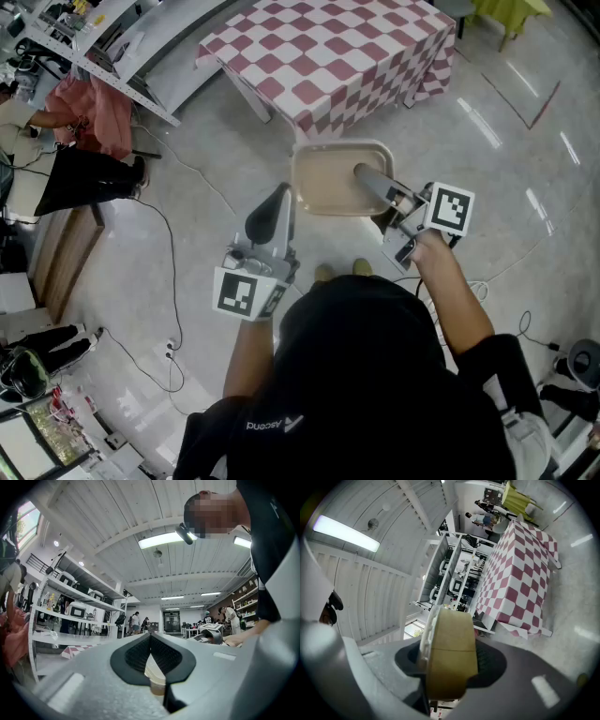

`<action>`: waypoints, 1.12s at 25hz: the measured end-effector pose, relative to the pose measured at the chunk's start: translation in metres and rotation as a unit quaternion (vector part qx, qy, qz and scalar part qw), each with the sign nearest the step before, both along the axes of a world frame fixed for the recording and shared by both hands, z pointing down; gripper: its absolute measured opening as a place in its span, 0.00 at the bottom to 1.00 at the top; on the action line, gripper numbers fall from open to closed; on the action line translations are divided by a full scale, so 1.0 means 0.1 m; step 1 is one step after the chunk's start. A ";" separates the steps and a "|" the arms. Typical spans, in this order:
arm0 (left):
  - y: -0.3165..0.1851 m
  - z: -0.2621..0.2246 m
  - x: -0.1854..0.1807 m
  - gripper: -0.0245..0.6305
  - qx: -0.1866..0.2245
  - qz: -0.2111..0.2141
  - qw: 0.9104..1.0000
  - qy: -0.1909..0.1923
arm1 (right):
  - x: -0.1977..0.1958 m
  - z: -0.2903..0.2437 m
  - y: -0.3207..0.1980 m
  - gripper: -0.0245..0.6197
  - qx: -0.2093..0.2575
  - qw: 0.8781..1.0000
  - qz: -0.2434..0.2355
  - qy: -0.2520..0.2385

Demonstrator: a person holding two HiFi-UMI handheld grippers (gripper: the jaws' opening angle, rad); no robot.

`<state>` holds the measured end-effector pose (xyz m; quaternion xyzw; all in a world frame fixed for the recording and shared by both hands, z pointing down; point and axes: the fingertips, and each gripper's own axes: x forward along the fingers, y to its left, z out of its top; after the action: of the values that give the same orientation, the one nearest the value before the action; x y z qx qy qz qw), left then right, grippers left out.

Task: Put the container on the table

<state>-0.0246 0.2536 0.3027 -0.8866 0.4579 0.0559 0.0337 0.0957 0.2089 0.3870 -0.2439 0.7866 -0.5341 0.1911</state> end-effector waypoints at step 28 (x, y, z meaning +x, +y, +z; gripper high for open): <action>-1.18 0.22 0.00 0.05 -0.006 -0.065 0.998 -0.007 | 0.08 0.18 -1.61 0.34 -0.001 0.999 -0.046 0.005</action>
<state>-0.0244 0.1360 0.3245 -0.8556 0.5145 0.0444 0.0347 0.1041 0.0476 0.4050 -0.2101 0.7973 -0.5423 0.1616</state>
